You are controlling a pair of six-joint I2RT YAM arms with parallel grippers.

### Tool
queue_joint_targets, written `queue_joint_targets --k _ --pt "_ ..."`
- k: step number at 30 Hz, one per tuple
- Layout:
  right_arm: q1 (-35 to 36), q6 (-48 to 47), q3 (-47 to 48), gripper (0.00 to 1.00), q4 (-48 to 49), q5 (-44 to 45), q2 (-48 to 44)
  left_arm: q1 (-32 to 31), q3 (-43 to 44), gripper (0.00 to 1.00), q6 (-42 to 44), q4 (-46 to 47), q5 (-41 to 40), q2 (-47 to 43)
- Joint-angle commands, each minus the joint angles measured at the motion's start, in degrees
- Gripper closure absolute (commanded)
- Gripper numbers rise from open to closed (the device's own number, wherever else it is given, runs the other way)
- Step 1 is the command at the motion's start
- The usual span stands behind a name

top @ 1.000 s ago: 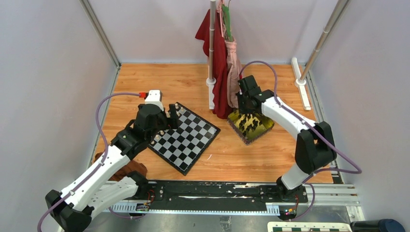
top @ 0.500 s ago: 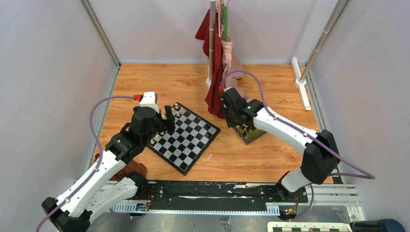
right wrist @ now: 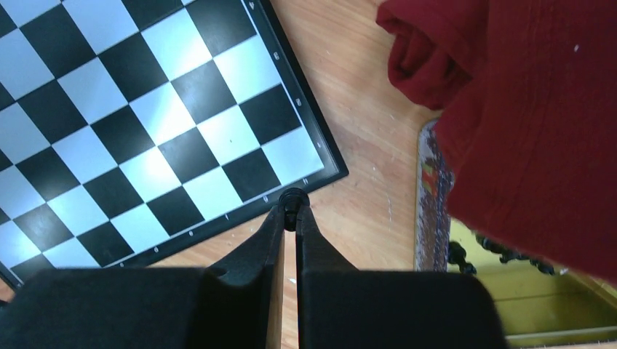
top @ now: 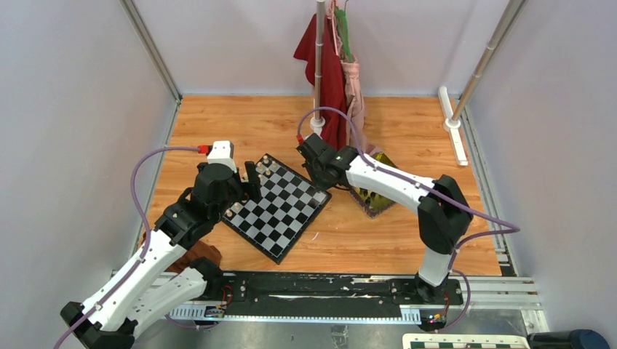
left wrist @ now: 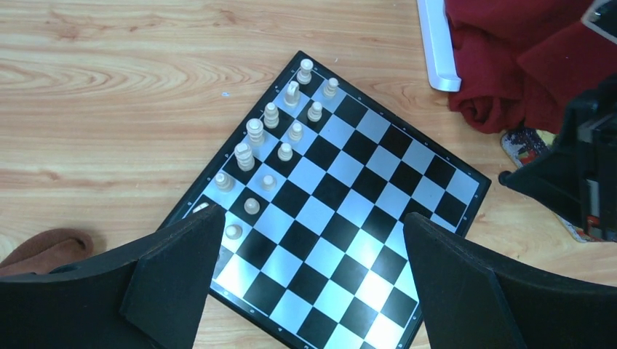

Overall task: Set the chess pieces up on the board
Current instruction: Place the chess piece on the chessboard.

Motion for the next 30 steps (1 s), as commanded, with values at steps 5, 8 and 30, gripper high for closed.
queue_joint_targets --k 5,8,30 --pt "0.67 -2.71 7.54 1.00 -1.80 -0.75 7.84 -0.51 0.68 0.00 -0.13 -0.73 -0.69 -0.40" --pt "0.67 -2.87 9.12 1.00 -1.77 -1.58 10.13 -0.54 0.76 0.00 -0.06 -0.73 -0.77 -0.31" --pt "-0.15 -3.25 12.80 1.00 -1.80 -4.21 17.36 -0.51 0.19 0.00 -0.17 -0.60 -0.99 0.05"
